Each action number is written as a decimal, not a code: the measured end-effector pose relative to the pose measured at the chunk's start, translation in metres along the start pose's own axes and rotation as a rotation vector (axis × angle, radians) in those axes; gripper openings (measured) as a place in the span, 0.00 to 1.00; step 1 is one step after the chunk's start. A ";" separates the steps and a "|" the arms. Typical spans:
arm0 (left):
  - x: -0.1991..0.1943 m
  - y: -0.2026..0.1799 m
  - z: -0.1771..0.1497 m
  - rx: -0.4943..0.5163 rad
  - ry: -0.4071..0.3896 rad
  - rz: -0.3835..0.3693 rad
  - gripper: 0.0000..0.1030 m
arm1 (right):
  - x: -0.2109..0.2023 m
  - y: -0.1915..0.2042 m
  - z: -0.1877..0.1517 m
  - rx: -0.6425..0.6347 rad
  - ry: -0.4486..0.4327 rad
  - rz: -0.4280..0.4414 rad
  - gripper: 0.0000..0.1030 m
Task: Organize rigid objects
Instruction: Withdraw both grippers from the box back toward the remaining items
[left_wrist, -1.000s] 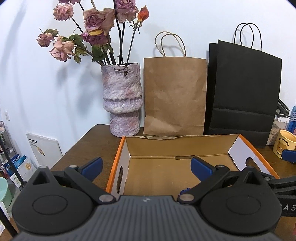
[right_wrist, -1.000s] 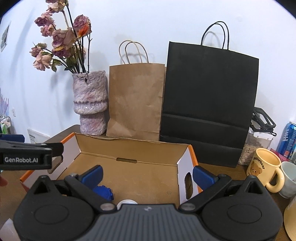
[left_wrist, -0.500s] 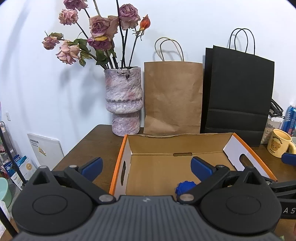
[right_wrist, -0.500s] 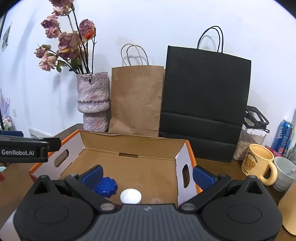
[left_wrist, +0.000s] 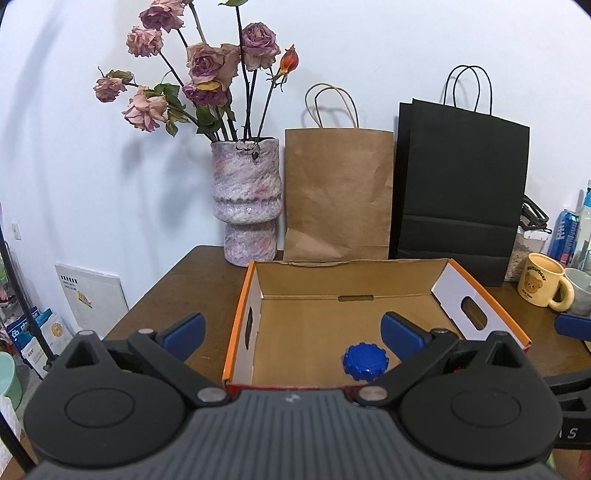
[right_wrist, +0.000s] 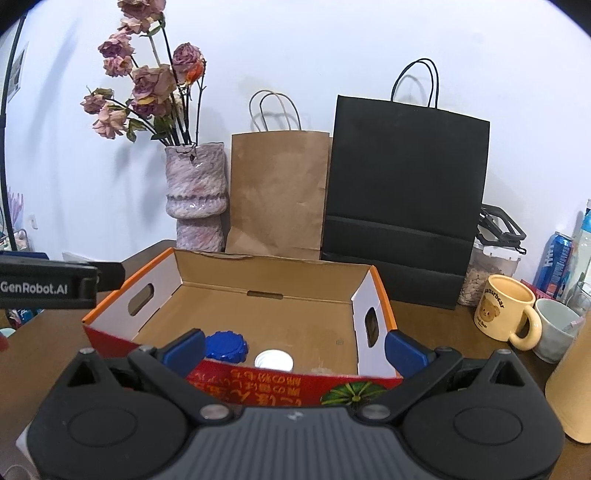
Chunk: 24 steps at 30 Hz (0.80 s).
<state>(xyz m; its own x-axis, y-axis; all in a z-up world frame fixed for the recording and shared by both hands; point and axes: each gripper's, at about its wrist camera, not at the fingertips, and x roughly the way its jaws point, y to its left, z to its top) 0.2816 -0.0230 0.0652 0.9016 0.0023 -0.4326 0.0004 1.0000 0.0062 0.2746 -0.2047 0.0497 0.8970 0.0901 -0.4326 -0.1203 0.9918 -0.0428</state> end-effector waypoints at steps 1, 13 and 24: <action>-0.003 0.001 -0.001 0.000 0.002 -0.001 1.00 | -0.003 0.001 -0.001 0.000 0.000 0.000 1.00; -0.038 0.017 -0.022 -0.013 0.023 0.008 1.00 | -0.037 0.013 -0.022 -0.001 0.013 0.008 1.00; -0.070 0.031 -0.045 -0.016 0.039 0.015 1.00 | -0.069 0.026 -0.049 -0.004 0.038 0.017 1.00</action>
<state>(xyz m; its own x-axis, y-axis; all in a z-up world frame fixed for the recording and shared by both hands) 0.1992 0.0085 0.0549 0.8837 0.0177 -0.4676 -0.0206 0.9998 -0.0010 0.1889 -0.1895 0.0344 0.8782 0.1031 -0.4671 -0.1370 0.9898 -0.0392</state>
